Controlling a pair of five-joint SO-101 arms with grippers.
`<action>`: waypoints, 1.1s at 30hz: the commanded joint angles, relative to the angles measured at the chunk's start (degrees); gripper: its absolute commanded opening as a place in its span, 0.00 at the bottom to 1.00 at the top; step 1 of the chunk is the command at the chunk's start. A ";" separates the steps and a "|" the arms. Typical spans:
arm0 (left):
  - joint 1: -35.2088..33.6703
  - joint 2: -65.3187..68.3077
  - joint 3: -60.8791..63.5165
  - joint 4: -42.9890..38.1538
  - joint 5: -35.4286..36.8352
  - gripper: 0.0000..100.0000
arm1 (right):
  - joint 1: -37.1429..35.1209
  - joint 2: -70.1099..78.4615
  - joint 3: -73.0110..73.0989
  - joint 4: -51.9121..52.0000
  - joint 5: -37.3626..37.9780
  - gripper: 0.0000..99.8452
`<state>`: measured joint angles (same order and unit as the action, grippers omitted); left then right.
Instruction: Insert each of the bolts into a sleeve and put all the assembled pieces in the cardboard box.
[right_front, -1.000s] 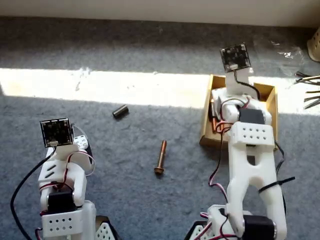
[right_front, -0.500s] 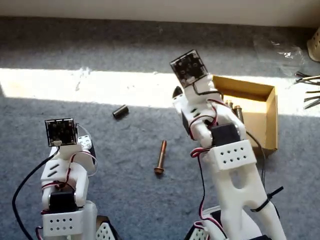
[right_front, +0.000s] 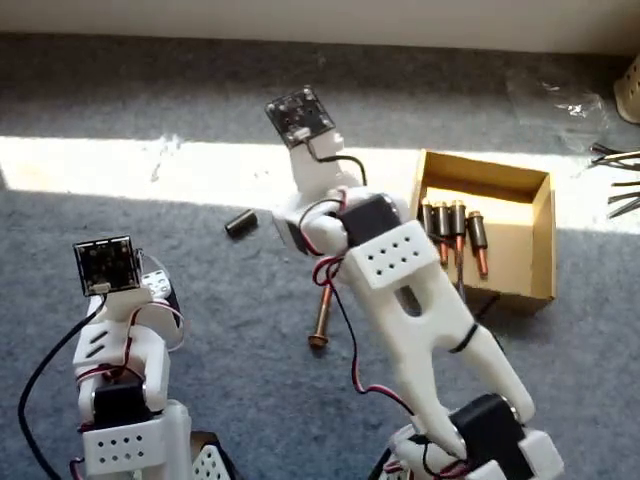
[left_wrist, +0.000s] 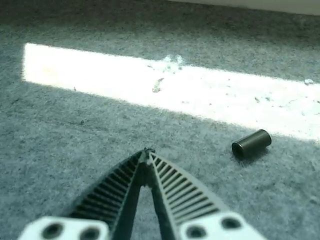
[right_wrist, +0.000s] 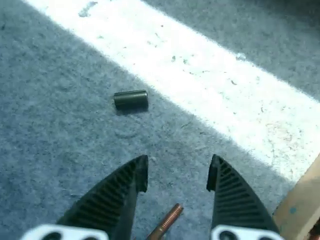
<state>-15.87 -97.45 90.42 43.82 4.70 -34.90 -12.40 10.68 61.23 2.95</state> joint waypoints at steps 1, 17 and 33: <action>-3.30 -0.75 -1.01 -0.09 0.09 0.01 | -4.35 7.52 -11.74 4.26 -5.19 0.18; -6.37 -0.84 -1.01 -0.18 0.09 0.01 | -5.85 40.57 -43.12 6.55 -38.07 0.18; -8.48 -0.84 -0.31 -2.37 0.09 0.01 | -3.38 68.53 -71.69 6.73 -44.40 0.18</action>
<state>-23.60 -97.45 90.42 42.77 4.70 -39.21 55.30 -54.90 67.74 -40.84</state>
